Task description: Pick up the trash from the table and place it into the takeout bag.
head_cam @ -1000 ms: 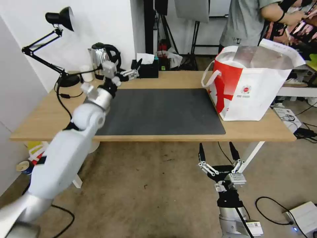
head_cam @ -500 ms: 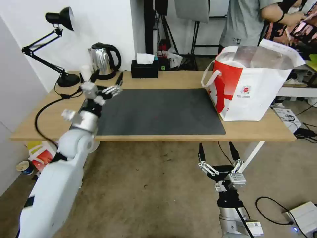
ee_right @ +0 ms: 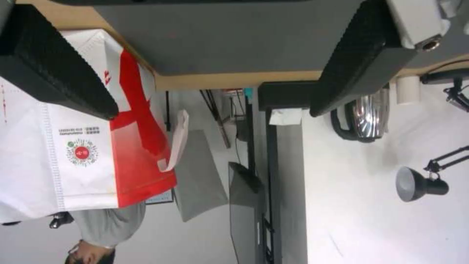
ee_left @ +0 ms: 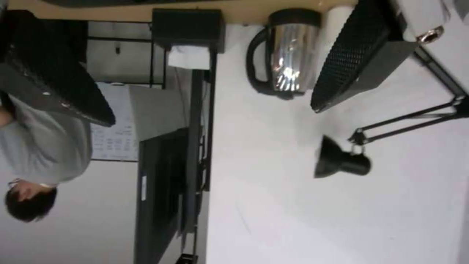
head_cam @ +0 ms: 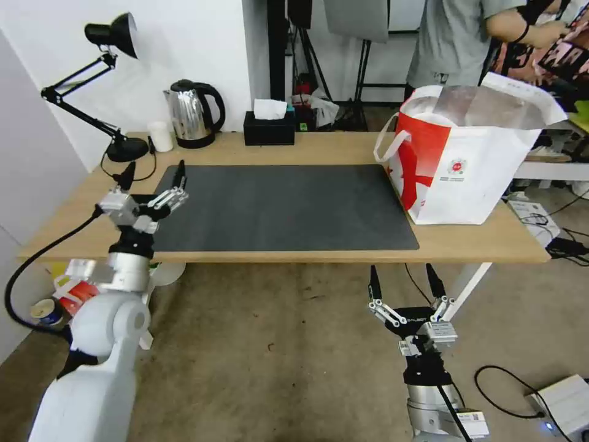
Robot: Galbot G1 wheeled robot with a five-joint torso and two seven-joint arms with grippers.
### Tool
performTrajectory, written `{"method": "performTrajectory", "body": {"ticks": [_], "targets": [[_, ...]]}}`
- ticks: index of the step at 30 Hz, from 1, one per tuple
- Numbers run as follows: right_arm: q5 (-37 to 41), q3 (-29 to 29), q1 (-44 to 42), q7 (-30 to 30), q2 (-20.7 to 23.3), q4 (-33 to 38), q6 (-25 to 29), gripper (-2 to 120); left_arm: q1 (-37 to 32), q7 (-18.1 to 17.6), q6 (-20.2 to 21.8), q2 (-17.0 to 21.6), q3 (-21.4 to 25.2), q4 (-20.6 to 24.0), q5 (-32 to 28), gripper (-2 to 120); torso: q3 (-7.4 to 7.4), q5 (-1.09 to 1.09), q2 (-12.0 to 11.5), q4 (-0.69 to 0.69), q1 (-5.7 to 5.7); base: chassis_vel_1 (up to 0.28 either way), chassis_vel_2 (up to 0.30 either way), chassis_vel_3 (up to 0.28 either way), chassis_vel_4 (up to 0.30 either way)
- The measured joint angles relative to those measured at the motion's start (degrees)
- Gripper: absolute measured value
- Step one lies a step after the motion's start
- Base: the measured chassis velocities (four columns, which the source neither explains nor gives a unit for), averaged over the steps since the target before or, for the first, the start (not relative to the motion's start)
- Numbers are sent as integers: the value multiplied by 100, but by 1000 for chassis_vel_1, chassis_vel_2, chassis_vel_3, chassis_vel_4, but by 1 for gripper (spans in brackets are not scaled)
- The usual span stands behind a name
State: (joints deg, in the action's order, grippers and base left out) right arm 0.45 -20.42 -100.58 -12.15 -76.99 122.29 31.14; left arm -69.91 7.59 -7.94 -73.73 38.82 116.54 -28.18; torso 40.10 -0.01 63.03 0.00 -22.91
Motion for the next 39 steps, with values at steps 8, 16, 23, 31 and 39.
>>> {"method": "performTrajectory", "body": {"ticks": [8,16,23,31,39], "targets": [[0,0,0,0,0,0,0,100,-737,13,-172,-524,388,410,311,100,0,1,0,0,0,0,0,0,0],[0,0,0,0,0,0,0,100,-1238,49,-759,-891,351,383,754,100,0,1,-1,-2,0,0,0,0,0],[0,0,0,0,1,0,0,100,-1507,137,-1003,-1027,363,387,858,100,0,1,-1,0,0,0,0,0,0],[0,-1,0,0,0,0,0,100,-1868,321,-1438,-1155,405,272,953,100,1,0,-1,0,0,0,0,0,0],[0,0,0,0,0,0,0,100,-2133,465,-1693,-1257,418,262,955,100,0,1,-1,0,0,0,0,0,0]]}}
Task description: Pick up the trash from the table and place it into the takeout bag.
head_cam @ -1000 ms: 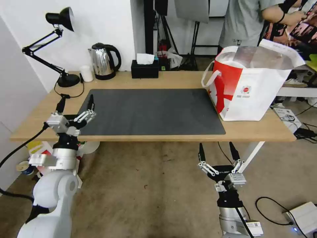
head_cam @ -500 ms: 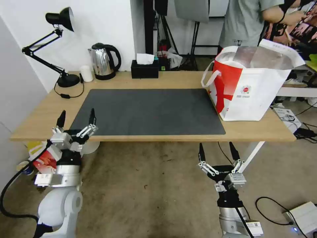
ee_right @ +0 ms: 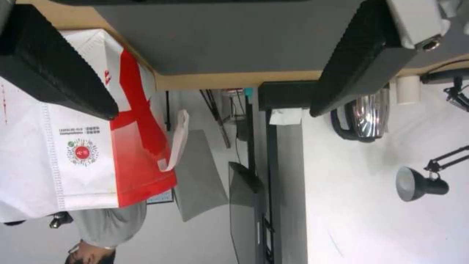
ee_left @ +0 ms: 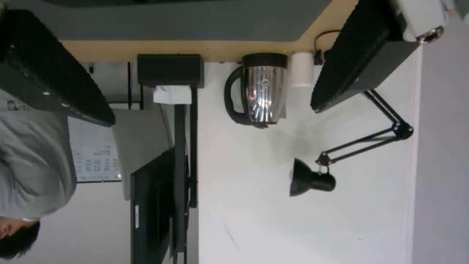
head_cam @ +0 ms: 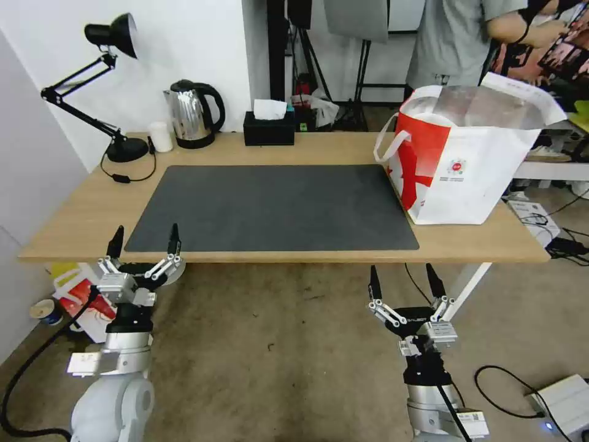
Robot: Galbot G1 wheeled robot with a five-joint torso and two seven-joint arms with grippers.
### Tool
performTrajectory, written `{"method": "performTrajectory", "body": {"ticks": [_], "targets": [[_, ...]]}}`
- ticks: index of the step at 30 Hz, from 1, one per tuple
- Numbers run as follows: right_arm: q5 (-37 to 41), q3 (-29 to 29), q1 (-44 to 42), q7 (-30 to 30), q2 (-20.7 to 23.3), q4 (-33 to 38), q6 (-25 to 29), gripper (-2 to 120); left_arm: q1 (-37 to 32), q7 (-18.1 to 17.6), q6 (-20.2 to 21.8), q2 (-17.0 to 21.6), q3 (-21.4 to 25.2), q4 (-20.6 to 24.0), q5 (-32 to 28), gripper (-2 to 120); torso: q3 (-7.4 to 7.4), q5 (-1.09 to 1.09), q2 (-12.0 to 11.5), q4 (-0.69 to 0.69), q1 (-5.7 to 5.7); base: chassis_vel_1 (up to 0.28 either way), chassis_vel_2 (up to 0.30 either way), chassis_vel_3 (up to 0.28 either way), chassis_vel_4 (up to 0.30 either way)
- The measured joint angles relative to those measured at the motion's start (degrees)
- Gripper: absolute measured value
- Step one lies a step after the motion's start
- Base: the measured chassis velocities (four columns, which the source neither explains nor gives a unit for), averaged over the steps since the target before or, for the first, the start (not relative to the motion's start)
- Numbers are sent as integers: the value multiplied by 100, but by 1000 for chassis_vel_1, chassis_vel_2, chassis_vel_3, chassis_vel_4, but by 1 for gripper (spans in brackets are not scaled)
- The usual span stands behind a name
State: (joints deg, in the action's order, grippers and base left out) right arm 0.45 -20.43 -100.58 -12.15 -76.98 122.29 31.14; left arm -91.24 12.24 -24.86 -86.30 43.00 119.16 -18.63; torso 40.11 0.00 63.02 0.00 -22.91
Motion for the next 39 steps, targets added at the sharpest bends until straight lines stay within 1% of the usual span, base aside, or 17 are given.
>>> {"method": "performTrajectory", "body": {"ticks": [2,4,7,13,14,19,28,39], "targets": [[0,0,0,0,0,0,0,100,-21,25,-24,-18,5,0,0,100,0,0,0,0,0,0,0,0,0],[0,0,0,0,0,0,0,100,-147,139,-113,-90,11,5,0,100,0,0,0,0,-1,0,0,0,0],[0,0,0,0,0,0,0,100,-222,167,-150,-109,-3,12,0,100,0,0,0,0,-1,0,0,0,0],[0,0,0,0,0,0,0,100,-327,336,-279,-145,-28,-22,17,100,0,0,0,0,-1,0,0,0,0],[0,0,0,0,0,0,0,100,-369,424,-332,-162,-59,-65,22,100,0,-1,0,0,-1,0,0,0,0],[0,0,0,0,0,0,0,100,-437,596,-389,-234,-73,-124,35,100,0,0,0,0,-1,0,0,0,0],[0,0,0,0,0,0,0,100,-475,740,-450,-227,-57,-157,30,100,0,0,0,0,-1,0,0,0,0],[0,0,0,0,0,0,0,100,-501,781,-467,-222,-58,-164,29,100,0,0,0,0,-1,0,0,0,0]]}}
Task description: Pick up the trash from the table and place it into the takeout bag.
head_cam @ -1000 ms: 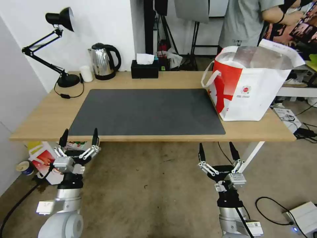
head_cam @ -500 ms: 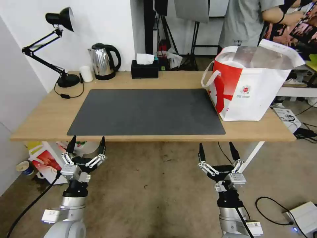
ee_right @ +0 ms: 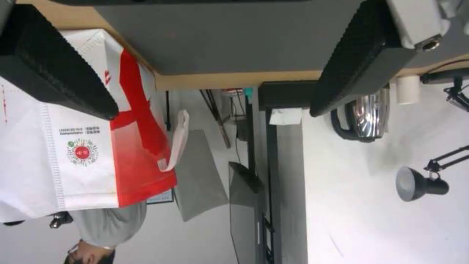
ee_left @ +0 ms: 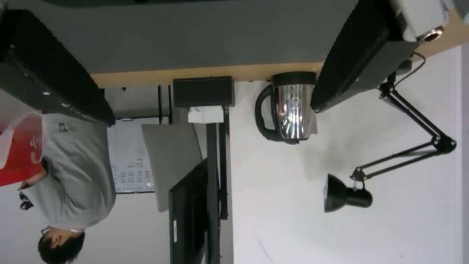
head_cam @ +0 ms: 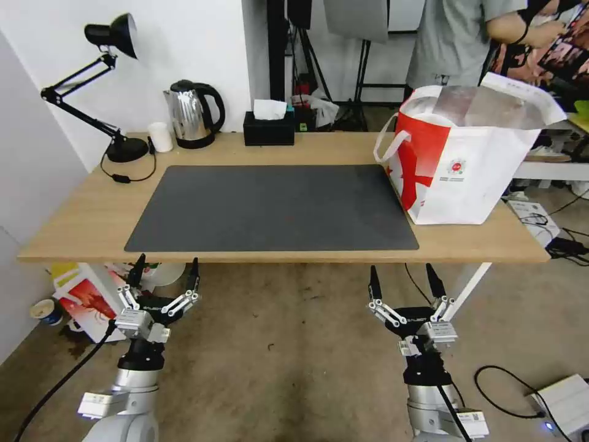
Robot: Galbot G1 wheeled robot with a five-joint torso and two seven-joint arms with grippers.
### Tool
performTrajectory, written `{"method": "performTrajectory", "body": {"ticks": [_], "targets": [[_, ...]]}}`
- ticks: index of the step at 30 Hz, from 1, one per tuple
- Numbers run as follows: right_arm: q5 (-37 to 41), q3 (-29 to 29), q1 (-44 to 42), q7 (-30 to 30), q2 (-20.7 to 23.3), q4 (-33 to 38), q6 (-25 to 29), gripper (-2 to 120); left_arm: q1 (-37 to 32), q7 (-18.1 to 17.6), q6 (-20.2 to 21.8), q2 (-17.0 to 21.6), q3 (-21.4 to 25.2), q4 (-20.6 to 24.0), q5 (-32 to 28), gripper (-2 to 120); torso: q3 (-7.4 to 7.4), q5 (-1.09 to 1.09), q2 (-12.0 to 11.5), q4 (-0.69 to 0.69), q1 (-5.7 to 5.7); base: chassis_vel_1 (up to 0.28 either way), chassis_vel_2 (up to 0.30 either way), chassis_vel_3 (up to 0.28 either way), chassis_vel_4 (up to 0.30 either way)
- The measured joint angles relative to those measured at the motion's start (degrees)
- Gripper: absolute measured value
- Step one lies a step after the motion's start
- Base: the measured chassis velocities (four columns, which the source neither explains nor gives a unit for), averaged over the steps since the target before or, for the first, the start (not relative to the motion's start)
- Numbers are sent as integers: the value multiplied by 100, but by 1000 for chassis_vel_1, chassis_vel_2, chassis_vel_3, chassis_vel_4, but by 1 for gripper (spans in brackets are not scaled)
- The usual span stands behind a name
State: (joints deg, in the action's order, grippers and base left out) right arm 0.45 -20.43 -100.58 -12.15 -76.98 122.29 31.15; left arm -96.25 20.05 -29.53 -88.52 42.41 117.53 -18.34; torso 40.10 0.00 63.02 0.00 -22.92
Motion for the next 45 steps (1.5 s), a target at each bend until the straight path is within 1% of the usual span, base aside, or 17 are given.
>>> {"method": "performTrajectory", "body": {"ticks": [7,10,15,28,45], "targets": [[0,0,0,0,0,0,0,100,9,50,-49,-1,-16,-95,5,100,0,0,0,0,0,0,0,0,0],[0,0,0,0,0,0,0,100,20,121,-131,-26,-44,-215,8,100,0,0,0,0,0,0,0,0,0],[0,0,0,0,0,0,0,100,53,125,-134,-27,-64,-217,8,100,0,0,0,0,0,0,0,0,0],[0,0,0,0,0,0,0,100,91,124,-207,-91,-110,-387,41,100,0,0,0,0,0,0,0,0,0],[0,0,0,0,0,0,0,100,30,129,-438,-195,-120,-508,52,100,0,-1,0,0,0,0,0,0,0]]}}
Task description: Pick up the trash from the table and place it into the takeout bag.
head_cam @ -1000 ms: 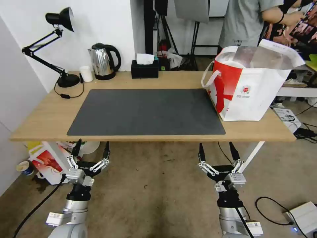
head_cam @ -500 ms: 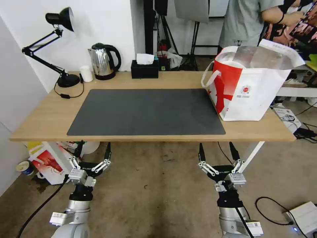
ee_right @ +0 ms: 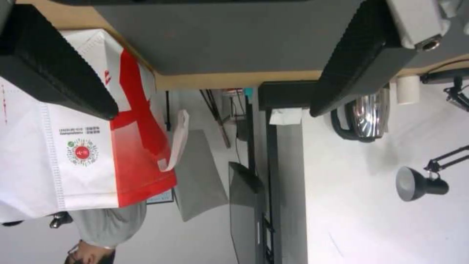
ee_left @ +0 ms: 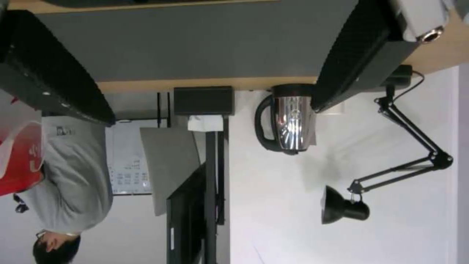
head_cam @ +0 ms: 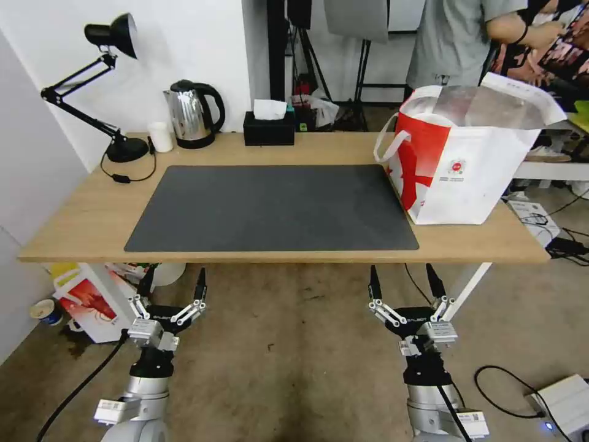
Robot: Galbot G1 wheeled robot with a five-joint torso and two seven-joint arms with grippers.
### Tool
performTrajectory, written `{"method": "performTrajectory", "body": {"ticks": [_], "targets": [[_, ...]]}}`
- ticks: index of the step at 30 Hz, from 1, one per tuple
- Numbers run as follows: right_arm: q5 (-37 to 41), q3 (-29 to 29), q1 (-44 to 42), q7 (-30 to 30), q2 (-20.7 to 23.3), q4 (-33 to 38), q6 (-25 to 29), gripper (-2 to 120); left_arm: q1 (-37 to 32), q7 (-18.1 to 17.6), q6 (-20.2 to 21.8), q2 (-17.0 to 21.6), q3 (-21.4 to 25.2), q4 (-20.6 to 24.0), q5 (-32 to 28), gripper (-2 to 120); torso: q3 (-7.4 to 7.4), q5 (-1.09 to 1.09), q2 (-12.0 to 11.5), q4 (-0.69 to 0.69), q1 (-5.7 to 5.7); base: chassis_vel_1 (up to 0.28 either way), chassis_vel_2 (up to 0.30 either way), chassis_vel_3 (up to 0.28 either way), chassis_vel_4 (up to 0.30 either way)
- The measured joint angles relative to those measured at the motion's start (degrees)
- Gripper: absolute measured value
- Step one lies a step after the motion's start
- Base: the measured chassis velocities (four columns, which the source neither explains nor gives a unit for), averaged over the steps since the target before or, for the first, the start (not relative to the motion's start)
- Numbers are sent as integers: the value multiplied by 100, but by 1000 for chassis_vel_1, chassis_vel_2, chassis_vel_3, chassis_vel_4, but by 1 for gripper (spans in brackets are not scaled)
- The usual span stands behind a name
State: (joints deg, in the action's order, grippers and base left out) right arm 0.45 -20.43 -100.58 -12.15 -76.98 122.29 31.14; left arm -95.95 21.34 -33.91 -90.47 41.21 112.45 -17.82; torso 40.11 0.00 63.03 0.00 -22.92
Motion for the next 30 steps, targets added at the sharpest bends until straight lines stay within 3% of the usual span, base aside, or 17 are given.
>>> {"method": "performTrajectory", "body": {"ticks": [30], "targets": [[0,0,0,0,0,0,0,100,-23,-28,-19,-21,-31,-9,37,100,0,0,0,0,0,0,0,0,0]]}}
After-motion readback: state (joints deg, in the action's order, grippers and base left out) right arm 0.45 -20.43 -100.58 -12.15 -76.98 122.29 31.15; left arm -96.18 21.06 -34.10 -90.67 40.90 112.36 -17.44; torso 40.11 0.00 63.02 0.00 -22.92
